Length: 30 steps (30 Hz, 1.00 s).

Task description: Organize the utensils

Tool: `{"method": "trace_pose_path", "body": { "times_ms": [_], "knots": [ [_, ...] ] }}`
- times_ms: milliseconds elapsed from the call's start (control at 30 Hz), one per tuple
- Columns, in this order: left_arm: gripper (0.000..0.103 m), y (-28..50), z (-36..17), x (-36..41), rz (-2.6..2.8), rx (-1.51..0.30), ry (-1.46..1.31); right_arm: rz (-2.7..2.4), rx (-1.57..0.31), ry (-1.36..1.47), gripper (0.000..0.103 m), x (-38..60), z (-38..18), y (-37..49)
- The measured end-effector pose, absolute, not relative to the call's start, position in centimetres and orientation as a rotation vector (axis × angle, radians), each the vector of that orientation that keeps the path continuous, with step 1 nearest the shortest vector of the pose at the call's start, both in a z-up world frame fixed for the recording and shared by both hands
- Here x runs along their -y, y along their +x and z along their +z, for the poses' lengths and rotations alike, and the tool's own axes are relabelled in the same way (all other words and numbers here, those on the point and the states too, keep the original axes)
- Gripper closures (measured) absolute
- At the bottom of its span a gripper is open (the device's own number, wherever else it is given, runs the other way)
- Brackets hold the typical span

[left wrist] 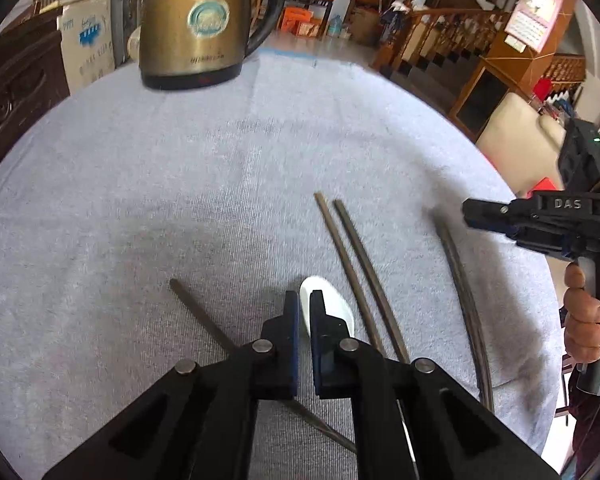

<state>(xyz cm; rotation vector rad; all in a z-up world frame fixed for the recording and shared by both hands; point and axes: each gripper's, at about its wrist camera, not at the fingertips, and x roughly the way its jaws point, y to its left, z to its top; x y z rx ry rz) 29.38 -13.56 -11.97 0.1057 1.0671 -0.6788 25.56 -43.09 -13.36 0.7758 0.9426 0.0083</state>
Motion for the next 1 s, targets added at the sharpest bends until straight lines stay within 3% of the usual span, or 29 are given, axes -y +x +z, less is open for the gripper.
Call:
{"method": "trace_pose_path", "body": {
  "times_ms": [133, 267, 367, 800, 867, 1000],
  "knots": [
    [0.098, 29.5, -12.7, 13.8, -0.686, -1.135, 0.077, -0.01, -0.957, 0.729, 0.087, 42.7, -13.0, 25.6],
    [0.086, 29.5, -12.9, 14.9, -0.694, -1.154, 0.067, -0.071, -1.037, 0.623, 0.087, 41.9, -13.4, 26.1],
    [0.083, 29.3, -12.8, 15.4, -0.69, -1.139, 0.087, -0.084, -1.08, 0.574, 0.087, 41.0, -14.2, 26.9],
    [0.084, 29.9, -12.7, 17.5, -0.685, -1.131, 0.121, -0.109, -1.183, 0.31, 0.087, 36.9, -12.0, 29.5],
    [0.094, 29.2, -12.8, 17.7, -0.658, -1.098, 0.196, -0.11, -1.16, 0.289, 0.091, 37.0, -11.7, 28.9],
    [0.095, 29.8, -12.9, 17.4, -0.669, -1.091, 0.206, -0.087, -1.136, 0.419, 0.098, 39.3, -11.8, 27.1]
  ]
}}
